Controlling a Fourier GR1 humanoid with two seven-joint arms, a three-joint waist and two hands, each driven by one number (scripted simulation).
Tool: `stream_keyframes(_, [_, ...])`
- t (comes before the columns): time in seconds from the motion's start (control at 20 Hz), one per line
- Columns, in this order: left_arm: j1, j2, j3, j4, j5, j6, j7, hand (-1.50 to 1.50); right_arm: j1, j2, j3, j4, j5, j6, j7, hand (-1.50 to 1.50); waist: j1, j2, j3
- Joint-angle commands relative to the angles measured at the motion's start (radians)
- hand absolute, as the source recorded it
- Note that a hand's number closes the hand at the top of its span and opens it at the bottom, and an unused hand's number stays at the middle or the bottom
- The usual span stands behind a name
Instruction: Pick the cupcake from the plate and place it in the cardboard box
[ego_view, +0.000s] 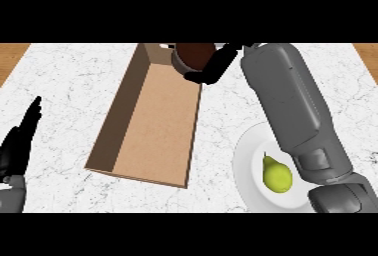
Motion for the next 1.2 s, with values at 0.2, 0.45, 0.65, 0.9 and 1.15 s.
stream_keyframes(0.2, [-0.031,-0.008,-0.012,0.028,-0.009,-0.011,-0.014,0.00,-0.169,0.068,0.103,0.184,-0.200,-0.069,0.212,1.50,0.031,0.007,-0.001])
stream_keyframes(0.45, [-0.017,-0.038,-0.029,0.060,-0.029,0.011,-0.077,0.00,-0.210,0.069,0.254,0.288,-0.341,-0.173,0.231,1.50,0.051,0.010,-0.002])
stream_keyframes(0.65, [-0.058,-0.033,-0.039,0.056,-0.027,-0.012,-0.033,0.00,-0.184,0.069,0.412,0.337,-0.408,-0.289,0.223,1.50,0.070,0.015,-0.002])
stream_keyframes(0.9, [-0.111,-0.050,-0.057,0.075,-0.050,0.005,-0.004,0.00,-0.181,0.069,0.475,0.396,-0.492,-0.338,0.321,1.50,0.084,0.021,-0.002])
stream_keyframes(1.15, [-0.142,-0.024,-0.047,0.100,-0.030,-0.035,-0.033,0.00,-0.152,0.069,0.550,0.401,-0.612,-0.318,0.372,-1.50,0.118,0.028,-0.003])
